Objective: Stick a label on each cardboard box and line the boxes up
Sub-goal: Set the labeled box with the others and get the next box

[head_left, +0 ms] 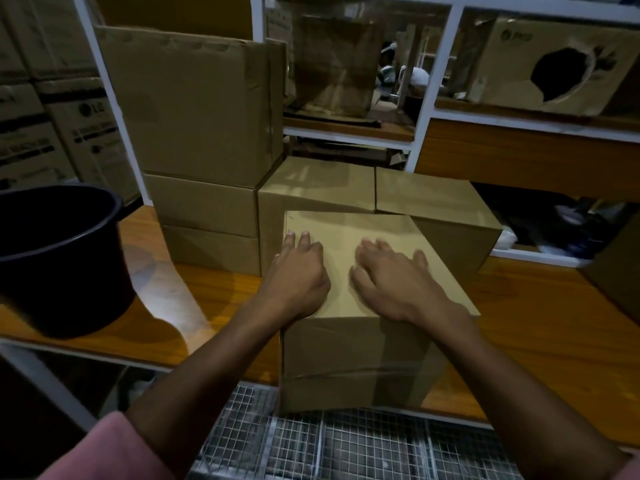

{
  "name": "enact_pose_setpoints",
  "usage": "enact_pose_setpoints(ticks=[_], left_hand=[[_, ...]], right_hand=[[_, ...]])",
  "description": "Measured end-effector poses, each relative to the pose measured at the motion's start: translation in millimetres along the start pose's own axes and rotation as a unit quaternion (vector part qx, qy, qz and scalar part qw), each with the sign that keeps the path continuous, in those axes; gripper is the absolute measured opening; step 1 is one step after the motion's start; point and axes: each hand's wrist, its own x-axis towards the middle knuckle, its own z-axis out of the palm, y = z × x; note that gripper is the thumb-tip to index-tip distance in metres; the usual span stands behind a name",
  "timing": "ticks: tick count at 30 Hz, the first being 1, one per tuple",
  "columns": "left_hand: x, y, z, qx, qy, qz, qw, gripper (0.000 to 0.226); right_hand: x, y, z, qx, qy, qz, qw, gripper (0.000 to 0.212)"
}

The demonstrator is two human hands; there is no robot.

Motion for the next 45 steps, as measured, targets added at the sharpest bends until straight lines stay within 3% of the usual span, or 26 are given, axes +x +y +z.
enact_pose_setpoints(ticks=[2,5,7,10,13,15,18,21,23,26,29,33,37,39,42,45], left_hand=[[1,0,0,-0.001,0.001,-0.002,1.0,0.05],[3,1,1,-0.002,0.001,-0.002,1.0,0.051],[3,1,2,-0.005,0.001,-0.003,1.0,0.051],[4,0,3,-0.005,0.003,0.002,1.0,0.052],[4,-1,3,-0.004,0.009,0.001,1.0,0.052],[3,-1,4,-0.002,0.012,0.005,1.0,0.051],[4,-3,5,-0.007,0.011,0.011,1.0,0.051],[4,-4,5,-0.021,0.016,0.014,1.0,0.051],[4,-4,5,-0.026,0.017,0.012,0.999,0.05],[4,-4,4,-0.04,0.025,0.01,0.999,0.05],[4,-3,5,-0.06,0.032,0.003,0.998,0.05],[-2,-4,-4,-0.177,0.052,-0.009,0.983,0.04],[-31,-23,4,-0.413,0.109,-0.038,0.903,0.044],[-44,-30,16,-0.428,0.117,-0.023,0.896,0.044],[-56,-27,24,-0.416,0.135,-0.016,0.899,0.066],[-70,-23,31,-0.409,0.153,-0.017,0.9,0.088]], right_hand=[[-1,-2,1,0.001,0.053,0.02,0.998,0.048],[-10,1,1,0.068,0.113,-0.07,0.989,0.042],[-11,4,0,0.059,0.064,-0.091,0.992,0.046],[-6,-1,0,0.012,0.007,-0.024,1.0,0.057],[-9,-6,0,-0.022,0.078,0.036,0.996,0.056],[-16,-2,2,0.005,0.13,-0.018,0.991,0.05],[-17,1,1,0.041,0.075,-0.074,0.994,0.053],[-9,-4,3,-0.005,0.052,0.003,0.999,0.06],[-10,-4,5,-0.013,0.111,0.016,0.994,0.054],[-22,0,12,0.032,0.261,-0.042,0.964,0.038],[-28,4,15,0.051,0.278,-0.061,0.957,0.035],[-35,8,13,0.059,0.225,-0.041,0.972,0.043],[-67,23,25,0.089,0.317,0.035,0.944,0.051],[-82,31,33,0.086,0.299,0.068,0.948,0.056],[-92,39,39,0.077,0.229,0.086,0.966,0.072],[-98,42,46,0.136,0.246,0.073,0.957,0.083]])
